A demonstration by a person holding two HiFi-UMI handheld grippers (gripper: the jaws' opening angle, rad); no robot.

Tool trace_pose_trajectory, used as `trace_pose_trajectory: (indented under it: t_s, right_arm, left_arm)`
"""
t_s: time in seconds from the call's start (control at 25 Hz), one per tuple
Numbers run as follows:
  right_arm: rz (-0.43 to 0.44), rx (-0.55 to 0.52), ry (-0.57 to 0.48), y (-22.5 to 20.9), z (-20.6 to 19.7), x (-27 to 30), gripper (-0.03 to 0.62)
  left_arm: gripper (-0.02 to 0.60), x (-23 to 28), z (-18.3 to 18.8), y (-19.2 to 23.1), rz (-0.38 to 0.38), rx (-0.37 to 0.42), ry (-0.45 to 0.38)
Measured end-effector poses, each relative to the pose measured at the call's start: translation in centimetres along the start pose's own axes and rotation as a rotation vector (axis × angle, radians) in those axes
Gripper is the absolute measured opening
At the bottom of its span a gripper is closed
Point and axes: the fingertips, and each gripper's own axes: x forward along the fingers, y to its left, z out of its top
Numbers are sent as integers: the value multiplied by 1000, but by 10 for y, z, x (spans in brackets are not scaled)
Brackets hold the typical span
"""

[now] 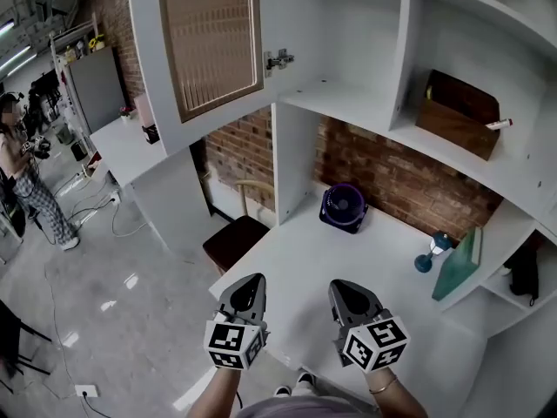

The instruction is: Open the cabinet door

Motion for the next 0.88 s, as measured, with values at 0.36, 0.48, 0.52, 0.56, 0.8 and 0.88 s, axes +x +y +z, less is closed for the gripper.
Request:
trace_pose_trajectory:
  t_s: [0.36,0.48,0.52,0.56,0.8,0.88]
  right_arm:
    - [-145,71,6,-32,-31,-33,3]
    - [-163,73,12,-38,-33,-39,3]
    - [-165,76,10,-39,-33,-40,3]
    - [-166,78,7,-40,-33,-41,3]
    - [-171,85,11,-44,-35,-45,3]
    - [-176,89,19,-45,-39,-47,3]
  left_arm:
    - [2,3,-21,-23,-43,0,43]
    - [2,2,-26,-30,-52,1,56]
    - [2,2,-27,-31,-53,0,59]
    - [2,2,-28,-31,-55,-1,62]
    - [2,1,-32,-32,-49,-6,71]
    - [2,-1,-34,-31,-43,-9,73]
